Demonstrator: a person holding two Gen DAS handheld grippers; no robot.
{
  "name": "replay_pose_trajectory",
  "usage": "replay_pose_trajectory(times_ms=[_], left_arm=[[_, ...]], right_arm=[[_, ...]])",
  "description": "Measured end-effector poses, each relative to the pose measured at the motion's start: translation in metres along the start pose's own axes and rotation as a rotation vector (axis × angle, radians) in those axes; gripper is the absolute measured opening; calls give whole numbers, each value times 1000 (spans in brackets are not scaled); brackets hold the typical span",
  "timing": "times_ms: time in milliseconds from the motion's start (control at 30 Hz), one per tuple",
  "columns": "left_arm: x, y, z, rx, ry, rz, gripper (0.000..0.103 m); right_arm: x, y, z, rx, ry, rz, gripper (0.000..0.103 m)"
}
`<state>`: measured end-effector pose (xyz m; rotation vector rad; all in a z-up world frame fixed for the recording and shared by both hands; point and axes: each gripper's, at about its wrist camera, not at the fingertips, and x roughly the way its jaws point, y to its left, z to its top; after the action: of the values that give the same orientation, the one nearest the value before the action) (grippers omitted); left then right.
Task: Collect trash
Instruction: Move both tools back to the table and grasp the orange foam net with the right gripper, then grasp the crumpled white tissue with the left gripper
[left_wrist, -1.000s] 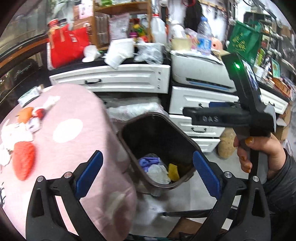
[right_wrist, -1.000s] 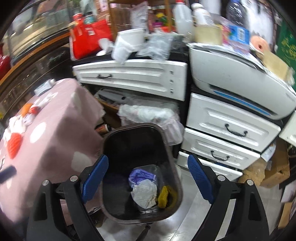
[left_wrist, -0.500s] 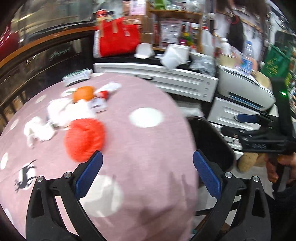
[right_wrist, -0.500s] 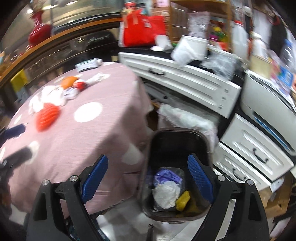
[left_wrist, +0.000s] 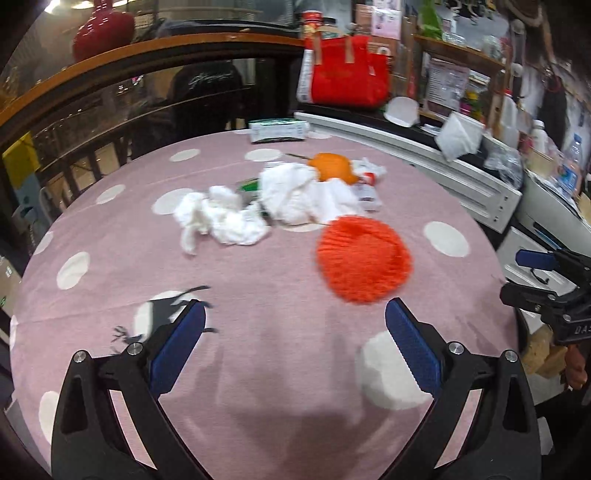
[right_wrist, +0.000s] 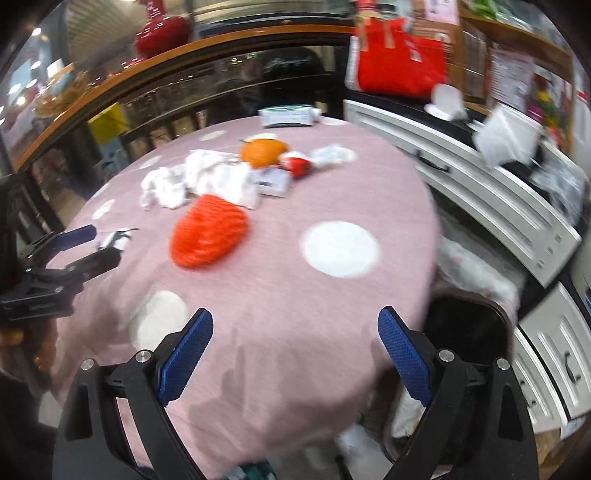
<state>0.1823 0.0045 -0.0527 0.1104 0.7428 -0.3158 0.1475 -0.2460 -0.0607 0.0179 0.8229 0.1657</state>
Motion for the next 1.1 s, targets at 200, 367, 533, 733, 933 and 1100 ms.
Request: replay_pose_trajectory(times_ms=[200,367,533,733,933,1100], left_arm=[[3,40,3,-44,7,99,96],[13,66,5,-37,22,158,96],[30,84,10,-45,52,156,96],[49,86,24,-37,74,121,96],[69,80,42,10,85,136,96],[91,84,62,-11,83,125,86]], right_arm=[[25,33,19,-41,25,63,89],[50,48,35,-15,75,131,89],[69,65,48,-44,92,127,89],[89,69,57,-52,107,95,77],[93,68,57,-56,98,105,36],[80,64,55,-47,64,113,27]])
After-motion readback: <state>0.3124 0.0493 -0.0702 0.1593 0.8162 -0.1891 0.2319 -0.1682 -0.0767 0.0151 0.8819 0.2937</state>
